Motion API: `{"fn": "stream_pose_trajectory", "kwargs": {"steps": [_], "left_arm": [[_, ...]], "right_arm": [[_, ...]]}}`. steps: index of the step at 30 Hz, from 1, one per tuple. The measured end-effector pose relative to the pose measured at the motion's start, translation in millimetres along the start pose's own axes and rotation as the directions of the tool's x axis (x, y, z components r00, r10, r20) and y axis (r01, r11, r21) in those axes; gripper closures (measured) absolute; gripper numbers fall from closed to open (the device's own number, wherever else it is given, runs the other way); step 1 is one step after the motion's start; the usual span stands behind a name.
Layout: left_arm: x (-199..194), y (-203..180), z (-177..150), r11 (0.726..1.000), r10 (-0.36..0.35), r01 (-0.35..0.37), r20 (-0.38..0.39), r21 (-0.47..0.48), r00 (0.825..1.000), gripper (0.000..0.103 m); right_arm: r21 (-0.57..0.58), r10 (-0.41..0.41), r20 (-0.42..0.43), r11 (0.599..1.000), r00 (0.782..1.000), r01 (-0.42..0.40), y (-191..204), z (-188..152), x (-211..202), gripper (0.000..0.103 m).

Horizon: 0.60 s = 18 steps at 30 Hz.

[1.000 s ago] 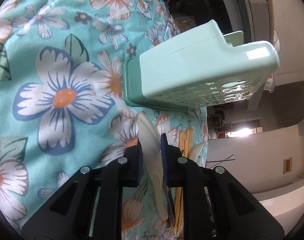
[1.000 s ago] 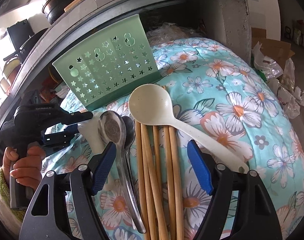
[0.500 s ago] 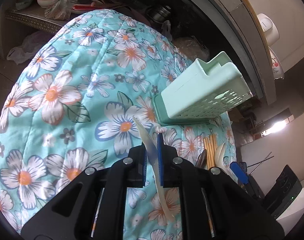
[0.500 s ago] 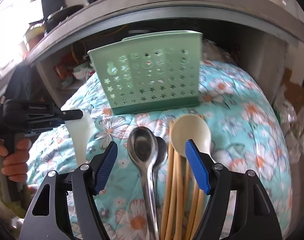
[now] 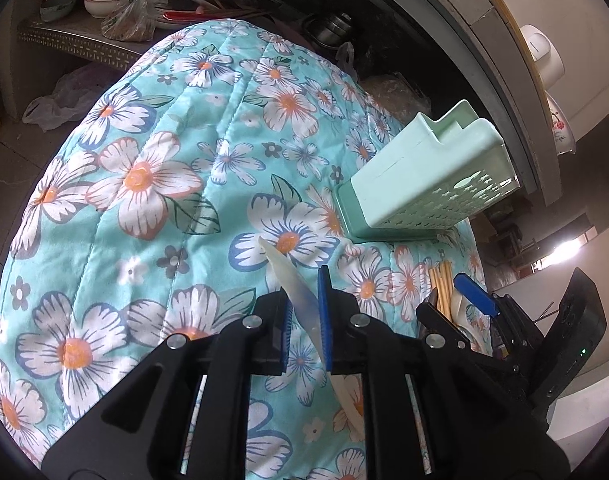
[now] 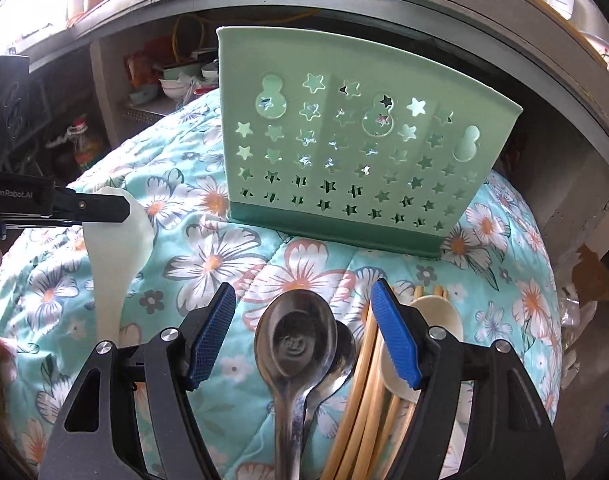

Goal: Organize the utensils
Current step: 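Lift the white paddle with the left tool while the right tool reaches toward the metal spoons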

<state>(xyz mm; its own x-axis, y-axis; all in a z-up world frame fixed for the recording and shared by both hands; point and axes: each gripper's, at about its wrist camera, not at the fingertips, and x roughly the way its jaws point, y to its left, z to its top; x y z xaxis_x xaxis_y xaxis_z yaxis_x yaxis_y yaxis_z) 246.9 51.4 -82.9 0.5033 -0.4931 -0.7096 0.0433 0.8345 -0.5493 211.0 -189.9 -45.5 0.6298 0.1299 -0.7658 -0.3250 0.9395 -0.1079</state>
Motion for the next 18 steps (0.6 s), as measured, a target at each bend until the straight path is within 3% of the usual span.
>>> {"fn": "stream_pose_trajectory", "kwargs": {"steps": [5, 9, 12, 15, 18], "left_arm": [[-1.2, 2.3, -2.1, 1.0, -0.009, 0.009, 0.008, -0.004, 1.0, 0.091], [-0.6, 4.3, -2.8, 1.0, -0.013, 0.013, 0.006, -0.009, 1.0, 0.091], [-0.7, 4.5, -2.6, 1.0, -0.015, 0.015, 0.003, -0.007, 1.0, 0.091], [-1.7, 4.4, -3.2, 1.0, -0.013, 0.013, 0.006, -0.006, 1.0, 0.09], [-1.9, 5.0, -4.4, 1.0, -0.012, 0.012, 0.013, -0.007, 1.0, 0.09]], "right_arm": [[-0.041, -0.014, -0.04, 0.999, 0.999, 0.012, 4.5, 2.0, 5.9, 0.048], [-0.05, -0.015, -0.063, 0.999, 0.998, 0.012, 6.7, 0.6, 6.6, 0.064], [-0.037, -0.01, -0.069, 0.999, 0.998, 0.007, 5.0, 1.0, 5.2, 0.066], [-0.004, 0.004, -0.077, 1.0, 0.997, -0.004, 0.1, 2.3, 3.1, 0.082], [0.021, 0.009, -0.083, 1.0, 0.997, -0.007, -4.3, 2.7, 1.1, 0.083]]}}
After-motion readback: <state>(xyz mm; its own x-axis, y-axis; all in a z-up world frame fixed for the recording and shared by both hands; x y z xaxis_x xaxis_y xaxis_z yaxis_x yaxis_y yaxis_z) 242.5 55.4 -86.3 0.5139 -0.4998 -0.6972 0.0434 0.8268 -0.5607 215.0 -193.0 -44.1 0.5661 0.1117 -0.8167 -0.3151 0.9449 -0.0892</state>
